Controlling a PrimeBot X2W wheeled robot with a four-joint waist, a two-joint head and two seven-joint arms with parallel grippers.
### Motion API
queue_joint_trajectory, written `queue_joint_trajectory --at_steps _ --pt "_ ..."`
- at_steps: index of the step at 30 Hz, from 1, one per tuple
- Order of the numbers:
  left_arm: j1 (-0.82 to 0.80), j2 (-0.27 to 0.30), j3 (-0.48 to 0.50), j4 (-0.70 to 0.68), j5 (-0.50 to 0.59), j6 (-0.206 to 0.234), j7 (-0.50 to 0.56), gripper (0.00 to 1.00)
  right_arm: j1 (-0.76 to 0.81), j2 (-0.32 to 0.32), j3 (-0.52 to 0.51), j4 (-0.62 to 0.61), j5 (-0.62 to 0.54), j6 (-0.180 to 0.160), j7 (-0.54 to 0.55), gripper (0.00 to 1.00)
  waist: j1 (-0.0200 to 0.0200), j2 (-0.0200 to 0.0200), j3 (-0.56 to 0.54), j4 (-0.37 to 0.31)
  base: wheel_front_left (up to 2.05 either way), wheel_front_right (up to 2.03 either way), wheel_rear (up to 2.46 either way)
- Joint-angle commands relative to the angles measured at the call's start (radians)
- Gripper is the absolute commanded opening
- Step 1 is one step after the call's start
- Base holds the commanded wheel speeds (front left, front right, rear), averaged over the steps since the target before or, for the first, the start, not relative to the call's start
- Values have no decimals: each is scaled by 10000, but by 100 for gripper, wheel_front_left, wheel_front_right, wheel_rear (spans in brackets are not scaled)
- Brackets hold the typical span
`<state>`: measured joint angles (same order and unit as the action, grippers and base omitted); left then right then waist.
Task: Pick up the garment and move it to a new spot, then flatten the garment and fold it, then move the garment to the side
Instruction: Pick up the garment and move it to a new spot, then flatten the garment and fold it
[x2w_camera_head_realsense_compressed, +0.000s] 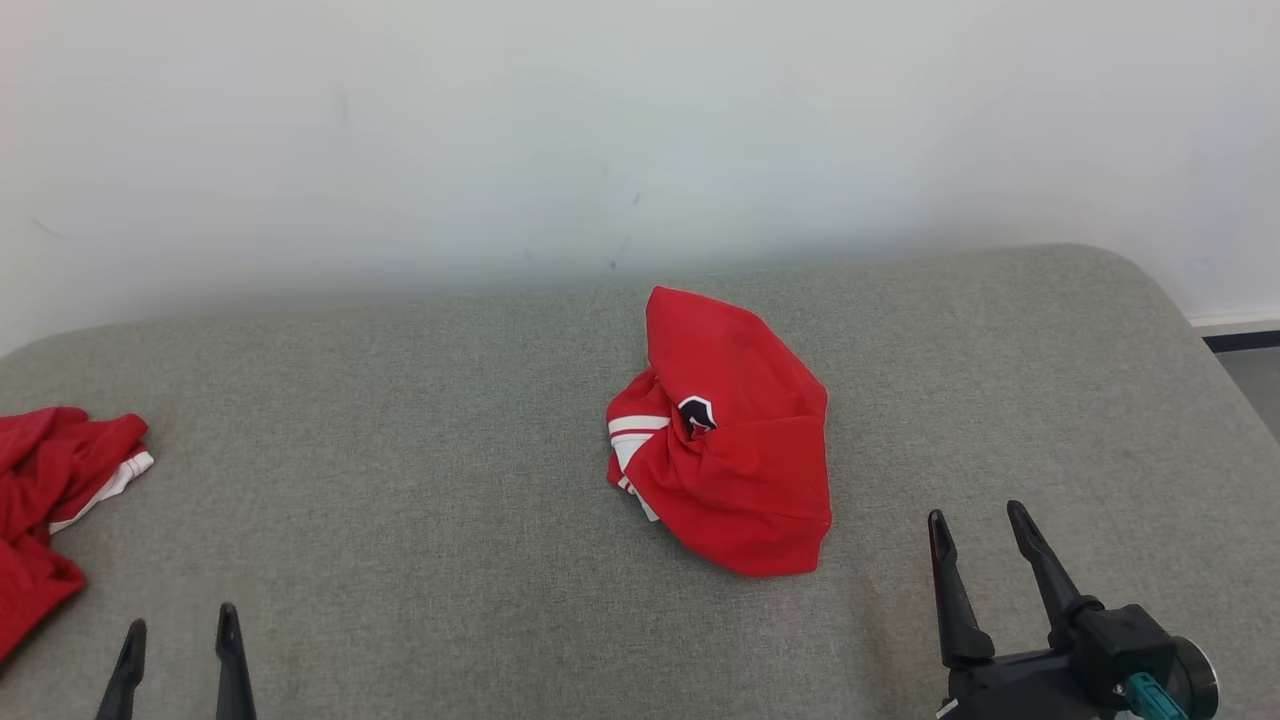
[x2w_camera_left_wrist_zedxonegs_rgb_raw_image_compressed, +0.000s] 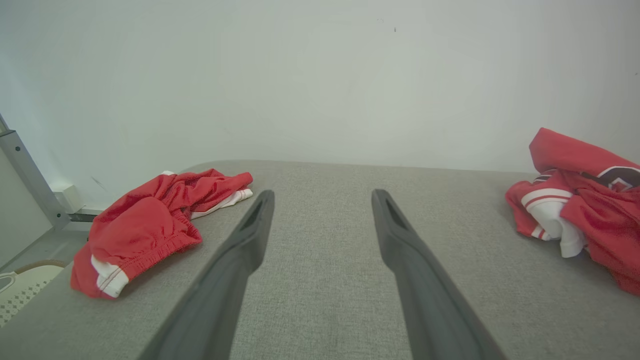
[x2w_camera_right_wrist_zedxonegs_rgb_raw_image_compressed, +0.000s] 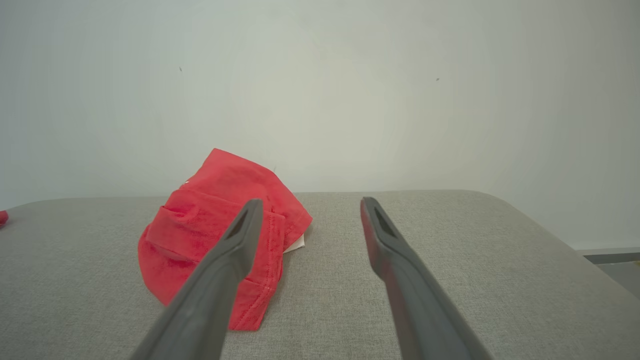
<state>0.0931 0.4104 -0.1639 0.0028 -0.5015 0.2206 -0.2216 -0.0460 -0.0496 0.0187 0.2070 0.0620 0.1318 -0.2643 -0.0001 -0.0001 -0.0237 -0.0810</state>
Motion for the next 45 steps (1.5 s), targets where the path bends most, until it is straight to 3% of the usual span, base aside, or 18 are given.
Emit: queue_joint_trajectory --at_steps 1,29,45 --pt "312 -30 50 -51 56 71 -143 100 102 -15 -10 -73 51 -22 -10 100 1 1 -1 -3 0 0 0" --pt "617 -507 596 150 816 -550 -445 100 417 -15 -213 149 283 -22 -10 100 1 1 -38 189 0 0 0" --pt "126 -670 643 393 1118 -881 -398 100 302 -15 -92 141 355 -22 -9 100 1 1 62 -32 0 0 0"
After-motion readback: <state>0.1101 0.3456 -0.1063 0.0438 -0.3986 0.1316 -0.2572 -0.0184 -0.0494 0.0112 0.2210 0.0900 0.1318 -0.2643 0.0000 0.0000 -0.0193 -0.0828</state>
